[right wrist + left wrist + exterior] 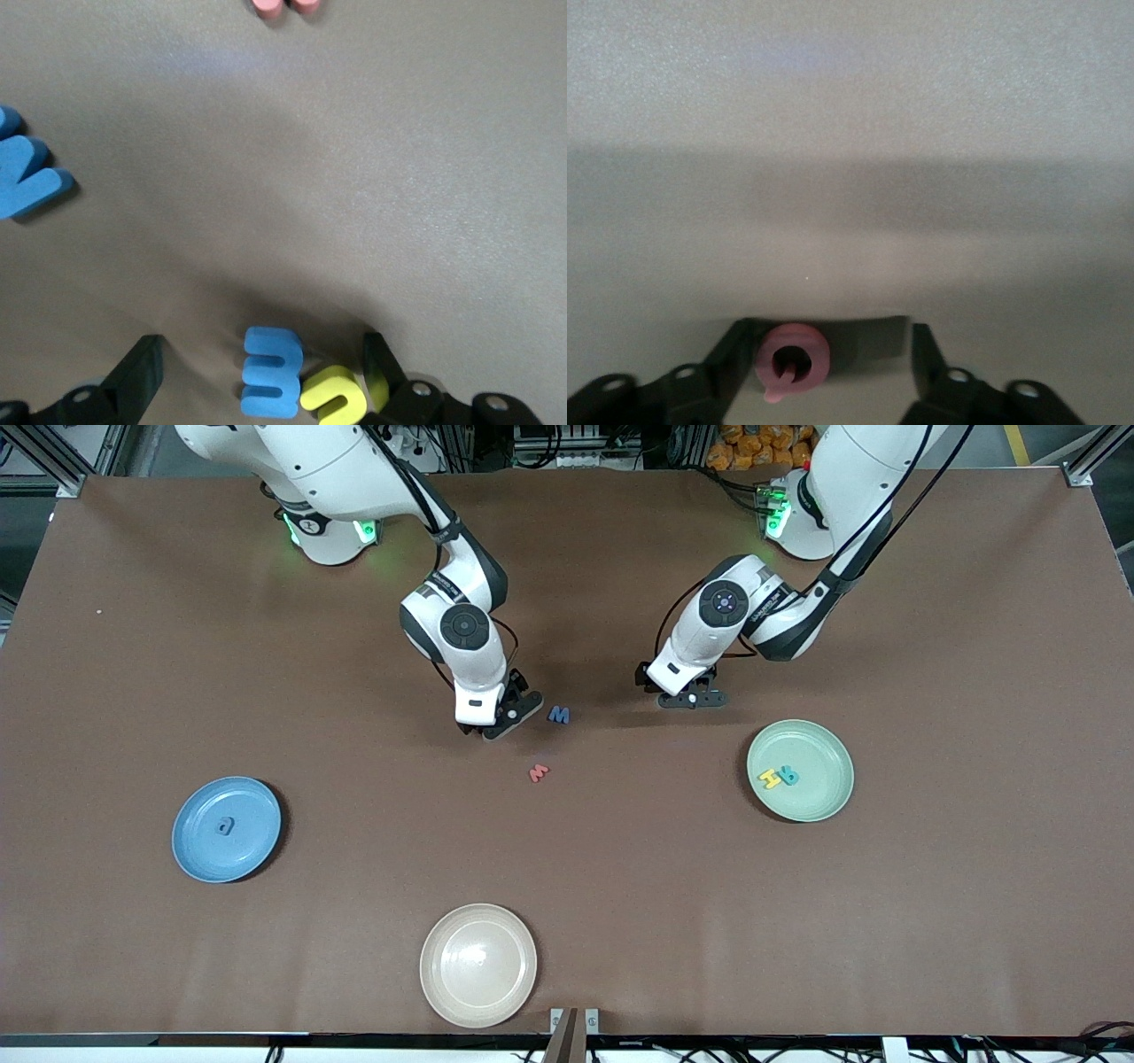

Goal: Sort upper and lower case letters into plates

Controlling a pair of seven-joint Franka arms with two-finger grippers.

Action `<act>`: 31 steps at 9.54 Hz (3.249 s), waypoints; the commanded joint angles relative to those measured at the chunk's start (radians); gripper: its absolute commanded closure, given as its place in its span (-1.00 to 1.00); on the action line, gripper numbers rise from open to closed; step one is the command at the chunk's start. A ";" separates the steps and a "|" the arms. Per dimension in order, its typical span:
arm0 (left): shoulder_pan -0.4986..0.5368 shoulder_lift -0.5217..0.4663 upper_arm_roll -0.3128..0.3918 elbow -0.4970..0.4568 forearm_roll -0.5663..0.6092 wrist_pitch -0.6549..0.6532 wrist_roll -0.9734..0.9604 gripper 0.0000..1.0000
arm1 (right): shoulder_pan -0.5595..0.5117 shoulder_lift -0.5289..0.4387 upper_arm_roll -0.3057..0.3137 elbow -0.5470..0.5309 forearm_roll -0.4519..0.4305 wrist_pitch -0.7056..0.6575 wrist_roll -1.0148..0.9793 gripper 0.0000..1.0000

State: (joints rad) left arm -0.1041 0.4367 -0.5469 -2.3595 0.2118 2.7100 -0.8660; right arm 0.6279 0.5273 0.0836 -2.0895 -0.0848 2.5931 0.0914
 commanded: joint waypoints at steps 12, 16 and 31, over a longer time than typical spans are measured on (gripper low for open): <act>0.003 0.008 -0.001 0.028 -0.002 0.004 -0.013 0.65 | -0.071 -0.125 -0.005 -0.009 -0.023 -0.011 0.073 1.00; 0.003 0.008 -0.001 0.109 -0.002 -0.114 -0.010 0.68 | -0.148 -0.135 -0.109 0.113 -0.023 -0.184 0.137 1.00; 0.471 0.056 -0.005 0.304 -0.003 -0.386 0.729 -1.00 | -0.556 -0.039 -0.075 0.187 -0.076 -0.143 -0.130 -1.00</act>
State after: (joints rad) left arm 0.4045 0.5056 -0.5489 -2.0649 0.2122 2.3332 -0.0641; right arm 0.0770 0.4984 -0.0632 -1.9176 -0.1564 2.5122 -0.0466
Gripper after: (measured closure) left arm 0.154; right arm 0.167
